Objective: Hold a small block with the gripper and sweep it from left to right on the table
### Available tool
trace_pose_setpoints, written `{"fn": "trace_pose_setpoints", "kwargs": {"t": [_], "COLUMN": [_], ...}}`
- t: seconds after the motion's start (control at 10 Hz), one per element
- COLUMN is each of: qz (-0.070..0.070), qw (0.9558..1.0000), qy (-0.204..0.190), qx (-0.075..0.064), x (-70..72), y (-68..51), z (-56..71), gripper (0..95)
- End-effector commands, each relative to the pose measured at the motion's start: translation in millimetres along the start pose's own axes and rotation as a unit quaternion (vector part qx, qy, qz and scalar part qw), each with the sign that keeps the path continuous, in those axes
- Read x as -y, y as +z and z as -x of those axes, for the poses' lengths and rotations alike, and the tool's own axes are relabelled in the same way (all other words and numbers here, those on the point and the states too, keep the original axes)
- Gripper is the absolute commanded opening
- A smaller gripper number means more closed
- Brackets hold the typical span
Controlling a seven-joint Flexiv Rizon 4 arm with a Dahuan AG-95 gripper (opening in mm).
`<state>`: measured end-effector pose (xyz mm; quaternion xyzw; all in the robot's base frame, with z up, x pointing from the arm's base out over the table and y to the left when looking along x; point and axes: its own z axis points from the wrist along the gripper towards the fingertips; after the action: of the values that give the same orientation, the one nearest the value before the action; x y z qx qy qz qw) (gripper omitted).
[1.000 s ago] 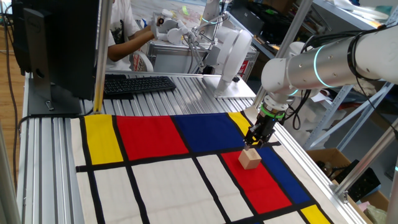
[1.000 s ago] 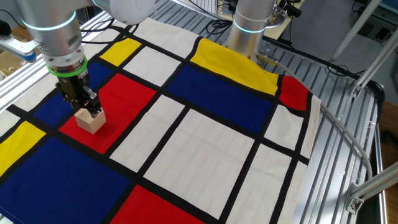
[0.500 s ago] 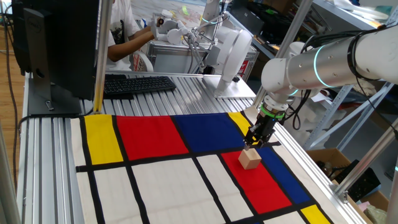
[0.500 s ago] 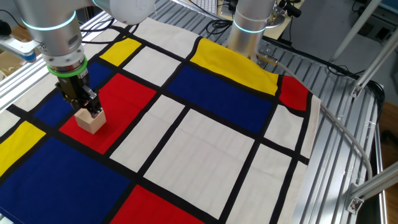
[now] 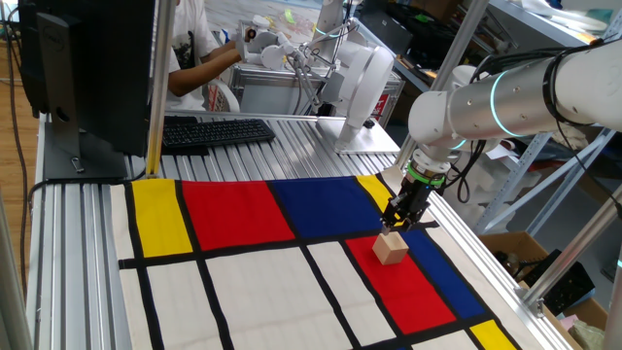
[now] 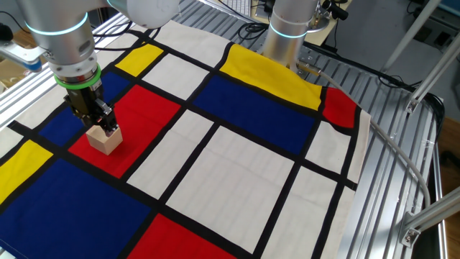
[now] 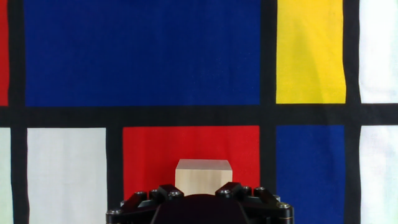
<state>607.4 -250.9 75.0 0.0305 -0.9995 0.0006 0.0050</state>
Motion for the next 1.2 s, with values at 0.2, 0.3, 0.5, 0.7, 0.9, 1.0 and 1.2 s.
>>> {"fn": "trace_pose_setpoints", "kwargs": {"t": [0.2,0.3,0.5,0.7,0.9,1.0,1.2], "qz": [0.000,0.000,-0.005,-0.005,-0.004,-0.004,-0.005], "qw": [1.0000,1.0000,0.9998,0.9998,0.9998,0.9998,0.9998], "qy": [0.000,0.000,0.020,0.020,0.021,0.022,0.021], "qx": [0.000,0.000,0.003,0.003,0.004,0.004,0.004], "x": [0.0,0.0,-3.5,-3.5,-3.5,-3.5,-3.5], "y": [-0.1,-0.1,7.2,7.5,7.7,7.7,7.7], "z": [0.0,0.0,0.1,0.3,0.4,0.4,0.4], "gripper": [57.0,57.0,76.0,76.0,76.0,76.0,76.0]}}
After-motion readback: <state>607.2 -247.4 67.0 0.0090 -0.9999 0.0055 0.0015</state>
